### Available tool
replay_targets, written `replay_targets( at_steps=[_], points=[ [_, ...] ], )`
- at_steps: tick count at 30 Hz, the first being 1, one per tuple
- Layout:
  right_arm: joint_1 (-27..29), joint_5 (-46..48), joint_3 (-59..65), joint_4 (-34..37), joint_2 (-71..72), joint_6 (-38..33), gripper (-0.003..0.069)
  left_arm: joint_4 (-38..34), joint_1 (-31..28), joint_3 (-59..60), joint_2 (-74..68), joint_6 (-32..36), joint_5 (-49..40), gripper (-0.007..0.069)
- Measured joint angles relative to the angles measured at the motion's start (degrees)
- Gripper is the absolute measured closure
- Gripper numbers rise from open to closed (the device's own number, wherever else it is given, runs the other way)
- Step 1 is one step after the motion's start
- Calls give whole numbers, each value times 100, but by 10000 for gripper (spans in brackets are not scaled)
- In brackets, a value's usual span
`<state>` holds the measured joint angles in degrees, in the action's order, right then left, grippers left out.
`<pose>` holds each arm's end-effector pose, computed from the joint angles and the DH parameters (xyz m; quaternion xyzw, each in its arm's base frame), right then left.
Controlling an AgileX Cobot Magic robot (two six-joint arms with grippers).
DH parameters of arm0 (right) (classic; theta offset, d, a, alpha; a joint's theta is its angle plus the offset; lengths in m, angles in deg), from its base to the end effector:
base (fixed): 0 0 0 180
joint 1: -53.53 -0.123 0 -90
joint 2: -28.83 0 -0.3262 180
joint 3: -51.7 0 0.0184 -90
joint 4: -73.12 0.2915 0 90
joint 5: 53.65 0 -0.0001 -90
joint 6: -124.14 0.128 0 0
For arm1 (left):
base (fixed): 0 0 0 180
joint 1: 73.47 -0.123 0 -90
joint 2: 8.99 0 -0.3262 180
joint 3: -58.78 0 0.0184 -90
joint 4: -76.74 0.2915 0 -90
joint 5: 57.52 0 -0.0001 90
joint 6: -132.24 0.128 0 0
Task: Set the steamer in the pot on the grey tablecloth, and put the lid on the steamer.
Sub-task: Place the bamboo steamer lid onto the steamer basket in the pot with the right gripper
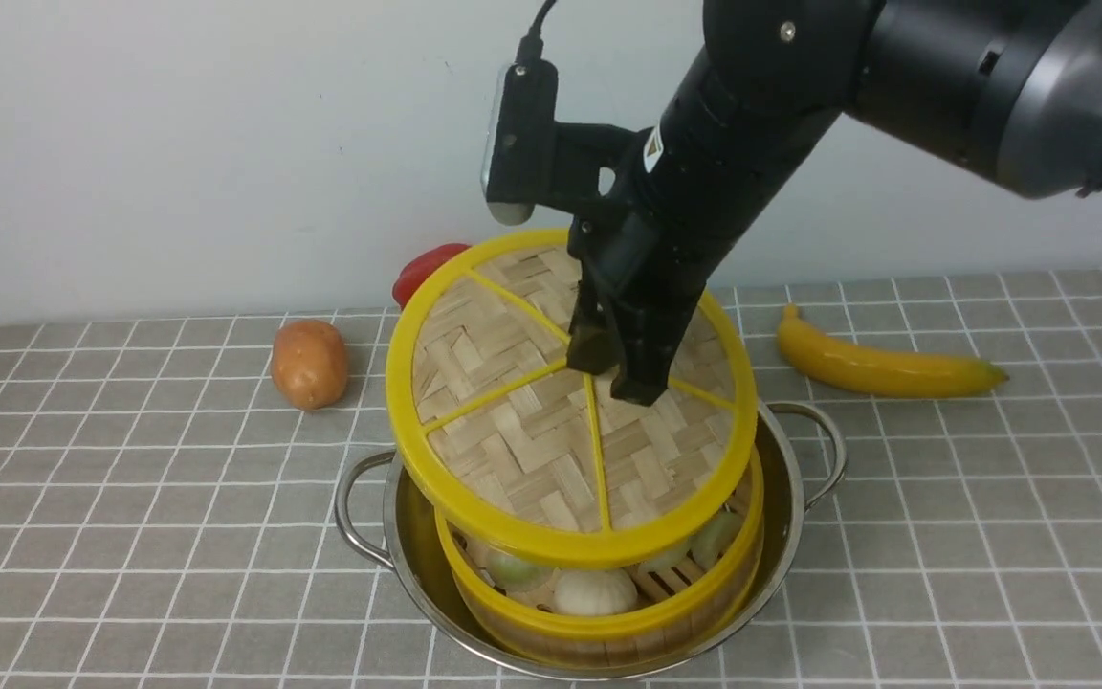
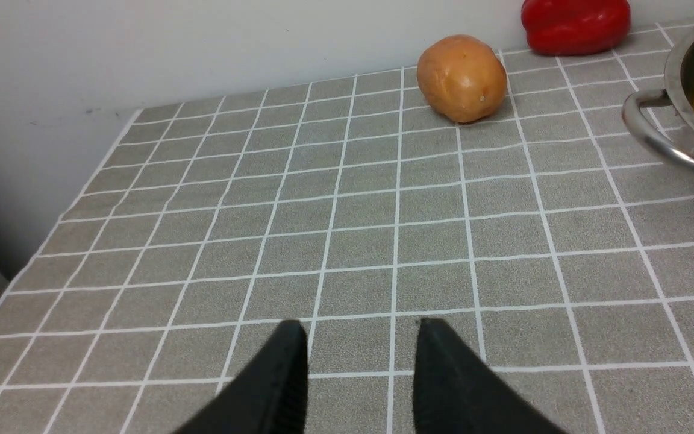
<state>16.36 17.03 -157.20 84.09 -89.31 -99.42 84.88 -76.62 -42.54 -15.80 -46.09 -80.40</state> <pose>0.3757 0.3137 0.3149 -0.6231 0.7568 0.0845 0.1785 0.0861 0.0118 0.1630 0.0264 0.8093 0.0851 0.5806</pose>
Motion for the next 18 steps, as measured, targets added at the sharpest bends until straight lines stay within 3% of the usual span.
replay_targets(
  at_steps=[11, 18],
  points=[
    [0, 17, 550, -249, 444, 698, 513, 0, 0, 0, 0, 0, 4, 382],
    [-292, 10, 550, -440, 661, 989, 513, 0, 0, 0, 0, 0, 4, 382]
  ],
)
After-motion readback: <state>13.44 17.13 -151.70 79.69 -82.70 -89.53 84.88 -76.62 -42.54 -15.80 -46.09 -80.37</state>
